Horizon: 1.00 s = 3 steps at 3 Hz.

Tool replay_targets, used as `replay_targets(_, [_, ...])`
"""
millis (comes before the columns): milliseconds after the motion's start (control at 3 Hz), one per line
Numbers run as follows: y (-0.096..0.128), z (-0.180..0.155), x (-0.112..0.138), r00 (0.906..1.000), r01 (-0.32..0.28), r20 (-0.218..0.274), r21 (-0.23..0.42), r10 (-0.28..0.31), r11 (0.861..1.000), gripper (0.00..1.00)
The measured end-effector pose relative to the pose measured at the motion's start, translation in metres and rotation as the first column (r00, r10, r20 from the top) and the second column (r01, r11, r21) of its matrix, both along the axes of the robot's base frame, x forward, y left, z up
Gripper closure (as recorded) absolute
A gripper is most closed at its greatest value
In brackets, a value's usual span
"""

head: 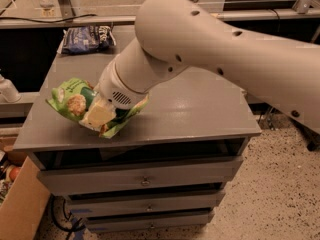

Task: Move green rice chip bag near brown chip bag

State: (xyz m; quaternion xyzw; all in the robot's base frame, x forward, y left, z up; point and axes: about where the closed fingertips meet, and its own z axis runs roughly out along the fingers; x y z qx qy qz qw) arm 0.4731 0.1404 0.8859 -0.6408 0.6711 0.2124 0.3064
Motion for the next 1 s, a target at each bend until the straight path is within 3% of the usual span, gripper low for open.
replay_targets(333, [0.0, 0.0, 0.0, 1.0, 0.0, 0.0, 0.0, 0.0, 1.0, 1.0])
replay_targets(667, [-0.032, -0.011, 0.009, 0.9981, 0.059, -0.019, -0.024, -0.059, 0.998, 1.0])
replay_targets(1000, [-0.093, -0.011, 0.023, 0.9857, 0.165, -0.019, -0.079, -0.167, 0.983, 1.0])
